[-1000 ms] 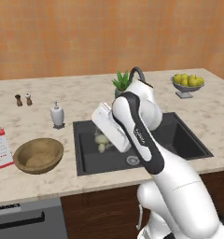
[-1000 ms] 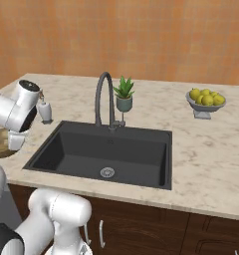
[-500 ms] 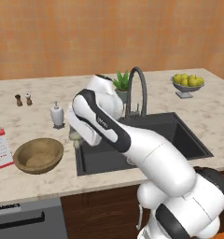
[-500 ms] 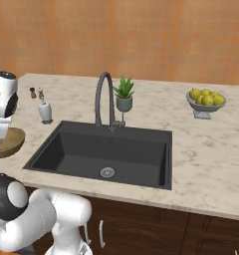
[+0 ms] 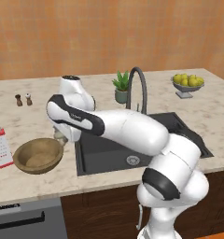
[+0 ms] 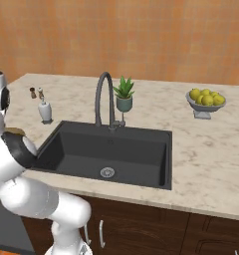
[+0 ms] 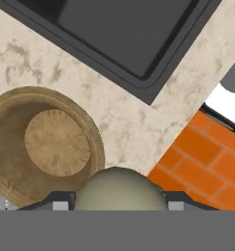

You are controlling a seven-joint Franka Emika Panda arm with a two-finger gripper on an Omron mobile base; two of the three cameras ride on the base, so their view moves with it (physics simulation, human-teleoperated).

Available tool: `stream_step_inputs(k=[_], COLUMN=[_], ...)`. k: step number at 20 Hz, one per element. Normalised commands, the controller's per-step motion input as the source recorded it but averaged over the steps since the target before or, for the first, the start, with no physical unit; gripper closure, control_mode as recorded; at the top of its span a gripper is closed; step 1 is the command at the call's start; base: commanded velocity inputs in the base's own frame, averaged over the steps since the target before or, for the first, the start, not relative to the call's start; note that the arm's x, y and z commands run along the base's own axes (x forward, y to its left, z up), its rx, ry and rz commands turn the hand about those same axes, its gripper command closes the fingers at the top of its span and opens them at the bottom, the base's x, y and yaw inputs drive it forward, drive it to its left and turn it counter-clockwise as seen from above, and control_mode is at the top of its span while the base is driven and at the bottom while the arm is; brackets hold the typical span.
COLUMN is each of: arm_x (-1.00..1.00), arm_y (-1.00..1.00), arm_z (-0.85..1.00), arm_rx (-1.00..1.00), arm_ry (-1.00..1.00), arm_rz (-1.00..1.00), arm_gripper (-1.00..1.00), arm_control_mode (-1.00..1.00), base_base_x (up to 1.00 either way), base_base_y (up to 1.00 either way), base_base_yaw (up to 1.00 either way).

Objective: Pick the mushroom from the sink and place it in the bowl. Then pick the bowl and place it in the microwave. Then close the microwave door and press the start button.

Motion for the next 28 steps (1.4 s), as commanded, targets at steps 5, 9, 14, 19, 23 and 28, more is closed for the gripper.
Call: stream_step_inputs(k=[5,9,14,19,23,28], arm_x=[0.50,0.44,0.23,0.04,0.05,0.01], arm_y=[0.30,0.49,0.36,0.02,0.00,0.00], arm_z=[-0.48,-0.41,-0.41,-0.46,-0.40,-0.47], arm_rx=[-0.04,-0.08,-0.07,0.00,0.00,0.00], arm_ry=[0.00,0.00,0.00,0.00,0.00,0.00], arm_rz=[0.00,-0.03,-0.06,-0.01,-0.01,0.00], arm_gripper=[1.00,1.00,1.00,1.00,1.00,1.00], arm_control_mode=[-1.00,-1.00,-1.00,-1.00,-1.00,-1.00], base_base_x=[0.00,0.00,0.00,0.00,0.00,0.00], base_base_y=[0.00,0.00,0.00,0.00,0.00,0.00], base_base_yaw=[0.00,0.00,0.00,0.00,0.00,0.00])
